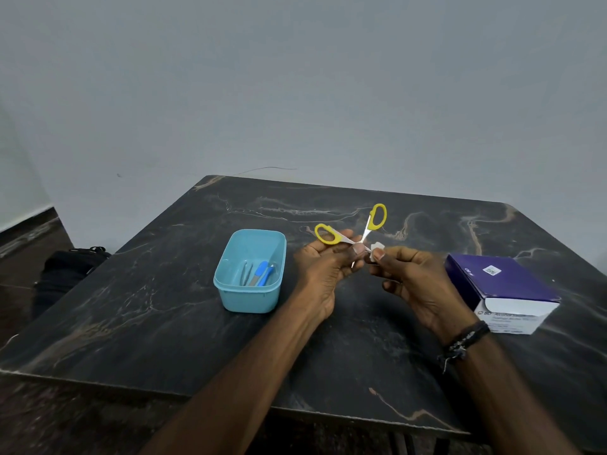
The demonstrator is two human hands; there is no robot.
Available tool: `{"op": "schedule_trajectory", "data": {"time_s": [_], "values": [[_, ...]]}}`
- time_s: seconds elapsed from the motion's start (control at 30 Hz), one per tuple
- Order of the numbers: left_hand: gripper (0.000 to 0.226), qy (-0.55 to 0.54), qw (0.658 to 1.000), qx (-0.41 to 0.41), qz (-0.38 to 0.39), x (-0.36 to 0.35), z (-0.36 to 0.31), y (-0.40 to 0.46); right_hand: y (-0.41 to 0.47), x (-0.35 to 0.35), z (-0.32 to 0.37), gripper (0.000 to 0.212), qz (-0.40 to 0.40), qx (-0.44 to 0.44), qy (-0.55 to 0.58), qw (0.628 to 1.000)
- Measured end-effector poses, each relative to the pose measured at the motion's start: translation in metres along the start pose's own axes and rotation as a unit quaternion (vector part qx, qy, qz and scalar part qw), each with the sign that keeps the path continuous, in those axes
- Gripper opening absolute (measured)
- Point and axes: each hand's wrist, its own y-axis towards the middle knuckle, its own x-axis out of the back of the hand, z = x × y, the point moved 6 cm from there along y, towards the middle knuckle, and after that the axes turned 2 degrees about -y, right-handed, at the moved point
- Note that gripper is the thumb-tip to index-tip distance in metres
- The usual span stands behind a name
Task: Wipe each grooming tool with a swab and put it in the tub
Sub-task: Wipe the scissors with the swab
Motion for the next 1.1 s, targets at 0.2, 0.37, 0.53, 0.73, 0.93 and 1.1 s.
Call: {"op": "schedule_trajectory", "data": {"time_s": [0.2, 0.37, 0.53, 0.73, 0.93, 1.1], "values": [[0.02, 0.017, 1.0, -0.011, -0.024, 0.003, -0.003, -0.001, 0.0, 0.0, -0.003, 0.009, 0.002, -0.006, -0.035, 0.999], [0.019, 0.027, 0.999, -0.008, -0.037, 0.004, -0.002, -0.002, 0.002, 0.005, -0.001, 0.008, -0.048, 0.0, -0.001, 0.999], [0.018, 0.043, 0.998, -0.007, -0.049, 0.005, -0.003, -0.002, 0.005, 0.012, 0.0, 0.009, -0.092, 0.035, 0.002, 0.995], [0.018, 0.044, 0.998, -0.005, -0.052, 0.005, -0.003, -0.003, 0.004, 0.015, 0.003, 0.006, -0.103, 0.07, -0.011, 0.992], [0.02, 0.057, 0.998, 0.0, -0.029, 0.002, 0.0, -0.003, 0.004, 0.009, 0.003, 0.007, -0.082, 0.084, -0.042, 0.992], [0.019, 0.068, 0.998, -0.009, -0.009, -0.001, 0.003, -0.005, 0.005, 0.005, -0.001, 0.003, -0.052, 0.068, -0.041, 0.996]]}}
